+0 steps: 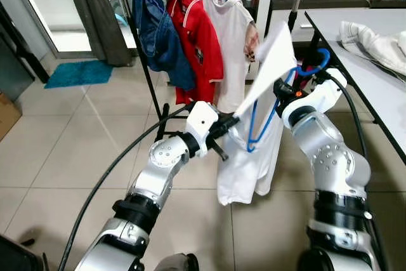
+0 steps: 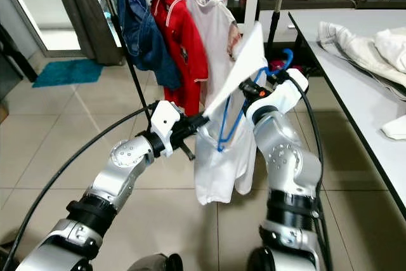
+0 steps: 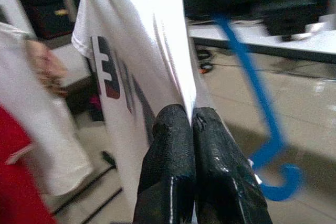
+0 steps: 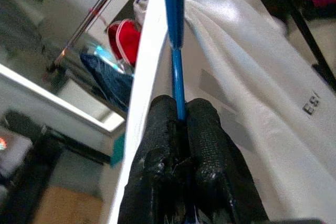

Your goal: Hang hanger

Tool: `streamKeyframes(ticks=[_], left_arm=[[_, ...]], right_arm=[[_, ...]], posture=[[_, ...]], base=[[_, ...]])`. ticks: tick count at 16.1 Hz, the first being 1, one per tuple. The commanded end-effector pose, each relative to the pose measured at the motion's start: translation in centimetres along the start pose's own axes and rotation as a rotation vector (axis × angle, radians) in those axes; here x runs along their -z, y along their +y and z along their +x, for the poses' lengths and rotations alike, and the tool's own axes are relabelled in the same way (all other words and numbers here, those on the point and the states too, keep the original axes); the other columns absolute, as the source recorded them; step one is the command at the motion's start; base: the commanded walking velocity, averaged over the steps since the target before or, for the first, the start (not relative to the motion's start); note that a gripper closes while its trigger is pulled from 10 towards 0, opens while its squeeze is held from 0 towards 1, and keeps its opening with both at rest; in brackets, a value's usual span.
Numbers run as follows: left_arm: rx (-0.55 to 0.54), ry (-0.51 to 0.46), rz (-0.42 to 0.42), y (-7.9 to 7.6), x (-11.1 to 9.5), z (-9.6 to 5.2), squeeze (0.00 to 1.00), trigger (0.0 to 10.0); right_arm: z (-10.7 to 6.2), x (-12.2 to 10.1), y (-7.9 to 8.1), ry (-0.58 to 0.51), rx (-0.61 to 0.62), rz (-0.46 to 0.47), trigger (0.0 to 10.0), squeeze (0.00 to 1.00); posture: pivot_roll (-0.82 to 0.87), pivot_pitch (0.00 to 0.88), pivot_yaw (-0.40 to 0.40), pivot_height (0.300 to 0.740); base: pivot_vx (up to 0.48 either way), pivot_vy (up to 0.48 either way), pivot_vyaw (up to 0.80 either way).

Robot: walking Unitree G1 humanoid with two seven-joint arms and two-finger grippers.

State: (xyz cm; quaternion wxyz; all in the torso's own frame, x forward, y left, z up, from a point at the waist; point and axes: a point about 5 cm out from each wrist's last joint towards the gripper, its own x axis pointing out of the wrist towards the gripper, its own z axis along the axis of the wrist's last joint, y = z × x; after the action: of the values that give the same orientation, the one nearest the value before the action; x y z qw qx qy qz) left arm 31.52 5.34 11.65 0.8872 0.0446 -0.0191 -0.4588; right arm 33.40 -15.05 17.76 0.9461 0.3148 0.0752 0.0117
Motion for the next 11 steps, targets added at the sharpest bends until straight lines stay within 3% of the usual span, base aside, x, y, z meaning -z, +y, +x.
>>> streamKeyframes(ticks=[1,5,8,11], left_arm=[[0.049,0.038,-0.002,0.1,0.3,-0.7,0.0,0.0],[0.123,0.032,-0.085,-0.3,-0.3,-1.4,0.0,0.0],[0.168,-0.104,-0.217,-0.6,-3.4,-1.1,0.0,0.0],[0.112,-0.088,-0.157,0.5,-4.0,-1.1,0.0,0.0]], right_arm=[[0.3,-1.1,0.5,-0.057,0.001,0.069,10.0,0.0],[1.0,-0.6,0.4,-0.063,0.051,0.137,10.0,0.0],[1.2,0.4,0.4,-0.047,0.078,0.099,10.0,0.0],[1.0,0.7,0.2,-0.019,0.067,0.026,10.0,0.0]], posture=[[0.01,0.0,0.087,0.74],[0.02,0.0,0.098,0.74],[0.03,0.0,0.095,0.74],[0.03,0.0,0.096,0.74]], base=[[0.0,0.0,0.0],[0.0,0.0,0.0],[0.0,0.0,0.0],[0.0,0.0,0.0]])
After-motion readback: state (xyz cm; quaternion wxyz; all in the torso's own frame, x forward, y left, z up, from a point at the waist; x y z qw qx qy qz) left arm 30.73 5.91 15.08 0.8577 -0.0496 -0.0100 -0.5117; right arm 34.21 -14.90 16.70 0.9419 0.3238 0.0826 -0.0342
